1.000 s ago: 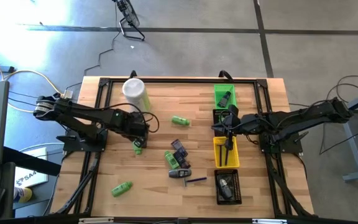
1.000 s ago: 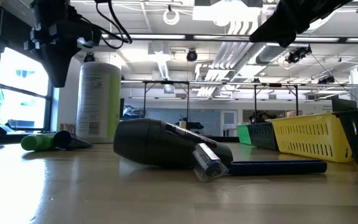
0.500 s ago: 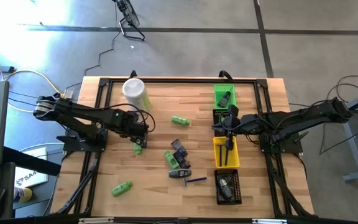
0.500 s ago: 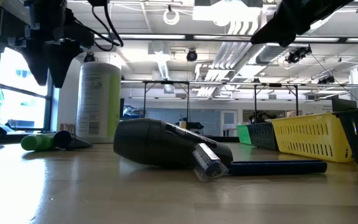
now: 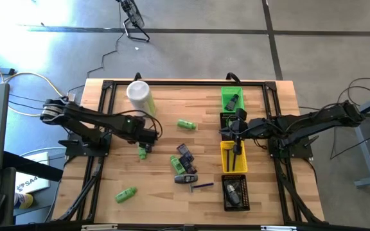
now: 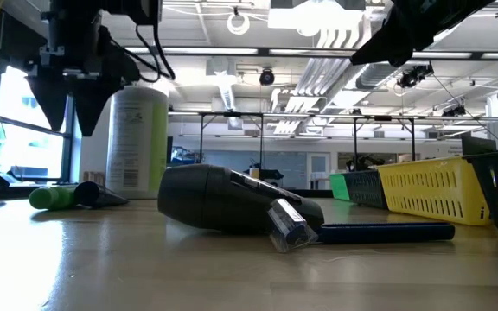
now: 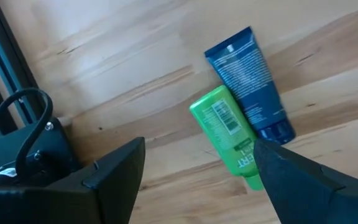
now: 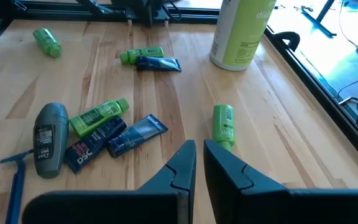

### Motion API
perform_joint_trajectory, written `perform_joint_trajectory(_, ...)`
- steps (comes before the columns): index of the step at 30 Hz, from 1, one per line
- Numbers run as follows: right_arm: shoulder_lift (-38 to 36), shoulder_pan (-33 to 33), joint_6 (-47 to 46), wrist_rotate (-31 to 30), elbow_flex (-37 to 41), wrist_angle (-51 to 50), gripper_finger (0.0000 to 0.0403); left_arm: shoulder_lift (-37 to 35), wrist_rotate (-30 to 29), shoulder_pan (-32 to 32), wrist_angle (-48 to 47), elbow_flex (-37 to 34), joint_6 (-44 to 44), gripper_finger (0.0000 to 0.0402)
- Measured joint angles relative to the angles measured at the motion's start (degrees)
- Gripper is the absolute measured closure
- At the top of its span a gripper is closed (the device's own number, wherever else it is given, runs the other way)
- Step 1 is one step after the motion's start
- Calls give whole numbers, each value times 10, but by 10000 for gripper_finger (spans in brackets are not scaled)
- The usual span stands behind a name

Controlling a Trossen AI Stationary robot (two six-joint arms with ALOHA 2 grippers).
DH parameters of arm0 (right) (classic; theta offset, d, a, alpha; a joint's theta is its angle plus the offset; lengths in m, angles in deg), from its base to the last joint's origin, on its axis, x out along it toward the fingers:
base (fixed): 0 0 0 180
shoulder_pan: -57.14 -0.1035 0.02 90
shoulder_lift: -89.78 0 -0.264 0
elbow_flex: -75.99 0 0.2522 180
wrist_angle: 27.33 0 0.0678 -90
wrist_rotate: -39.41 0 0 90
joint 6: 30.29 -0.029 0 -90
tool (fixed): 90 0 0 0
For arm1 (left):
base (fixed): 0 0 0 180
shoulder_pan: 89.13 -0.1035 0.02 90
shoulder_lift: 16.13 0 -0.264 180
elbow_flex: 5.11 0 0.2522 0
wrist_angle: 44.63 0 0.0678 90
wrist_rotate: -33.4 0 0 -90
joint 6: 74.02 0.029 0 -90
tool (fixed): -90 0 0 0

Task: Pick & Place Travel size toiletries
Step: Put the green shampoo into the top black basket

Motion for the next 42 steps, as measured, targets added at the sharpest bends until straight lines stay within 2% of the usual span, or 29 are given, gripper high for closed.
perform_joint_trajectory(7,1,0,0,0,0,0,379,52,28,0,37,-8,30,107)
perform_joint_trajectory(12,1,0,0,0,0,-2,379,51,63,0,141,-77,44,107)
perform_joint_trajectory(16,1,0,0,0,0,-2,379,46,95,0,167,-128,24,107)
perform_joint_trajectory(23,1,0,0,0,0,-1,379,49,108,-1,253,-163,32,107)
perform_joint_trajectory(42,1,0,-14,0,0,6,379,48,105,-1,261,-176,56,112)
